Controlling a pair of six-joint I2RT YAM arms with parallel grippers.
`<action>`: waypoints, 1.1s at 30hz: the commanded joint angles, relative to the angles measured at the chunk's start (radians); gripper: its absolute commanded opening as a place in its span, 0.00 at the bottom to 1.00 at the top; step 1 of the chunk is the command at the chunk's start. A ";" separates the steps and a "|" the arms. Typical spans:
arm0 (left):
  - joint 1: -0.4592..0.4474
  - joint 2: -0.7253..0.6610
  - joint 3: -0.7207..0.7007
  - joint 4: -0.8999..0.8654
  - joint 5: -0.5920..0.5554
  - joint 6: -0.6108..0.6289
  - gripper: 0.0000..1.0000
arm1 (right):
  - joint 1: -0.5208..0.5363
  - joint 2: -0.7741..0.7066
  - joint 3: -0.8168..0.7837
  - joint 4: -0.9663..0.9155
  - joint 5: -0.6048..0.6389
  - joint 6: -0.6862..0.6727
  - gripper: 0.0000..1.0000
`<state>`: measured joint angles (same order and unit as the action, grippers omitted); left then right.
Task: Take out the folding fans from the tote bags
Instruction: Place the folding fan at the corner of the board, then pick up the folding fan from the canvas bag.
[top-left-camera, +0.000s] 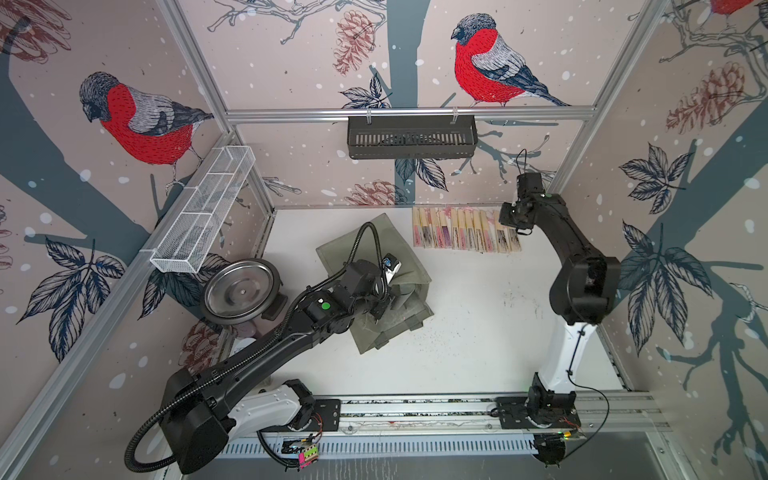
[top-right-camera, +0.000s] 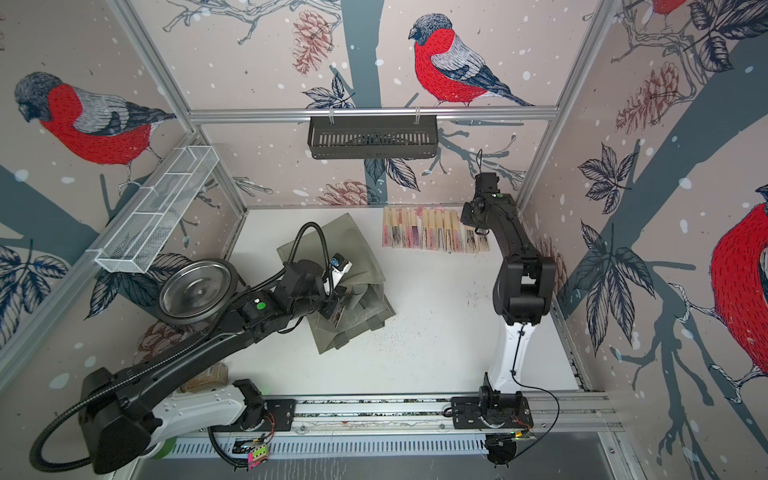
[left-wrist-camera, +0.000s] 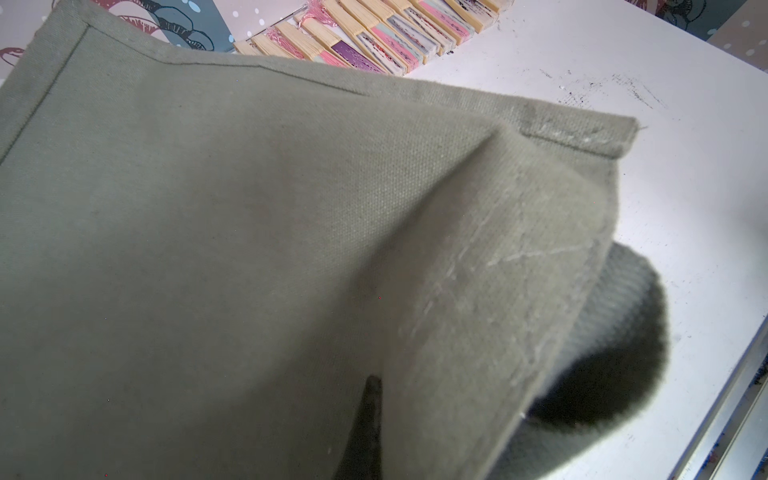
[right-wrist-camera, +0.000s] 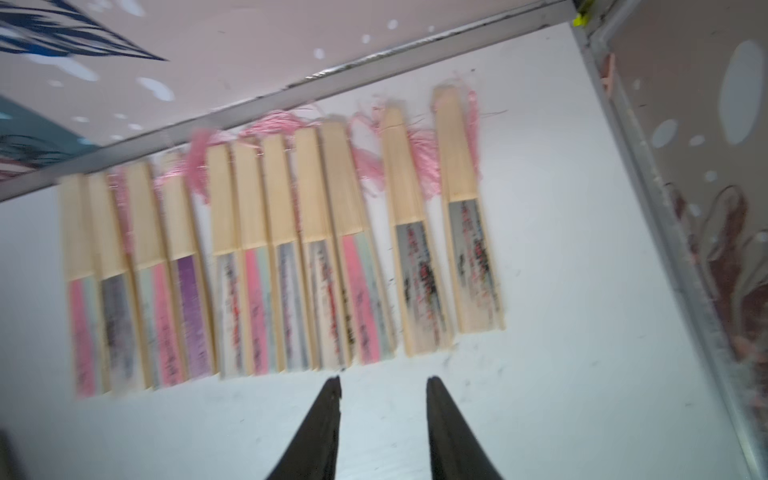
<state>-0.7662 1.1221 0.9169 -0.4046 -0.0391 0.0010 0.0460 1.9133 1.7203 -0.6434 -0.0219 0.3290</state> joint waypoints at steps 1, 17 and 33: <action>-0.003 -0.009 0.006 0.020 -0.007 0.003 0.00 | 0.049 -0.203 -0.240 0.269 -0.112 0.146 0.35; -0.004 -0.010 0.008 0.018 0.007 -0.003 0.00 | 0.601 -0.930 -1.312 0.940 -0.187 0.453 0.33; -0.004 0.003 0.007 0.024 -0.013 -0.004 0.00 | 1.266 -0.974 -1.485 1.175 0.384 0.672 0.28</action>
<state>-0.7681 1.1225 0.9169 -0.4038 -0.0532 0.0006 1.2835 0.8989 0.2195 0.4461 0.2375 0.9470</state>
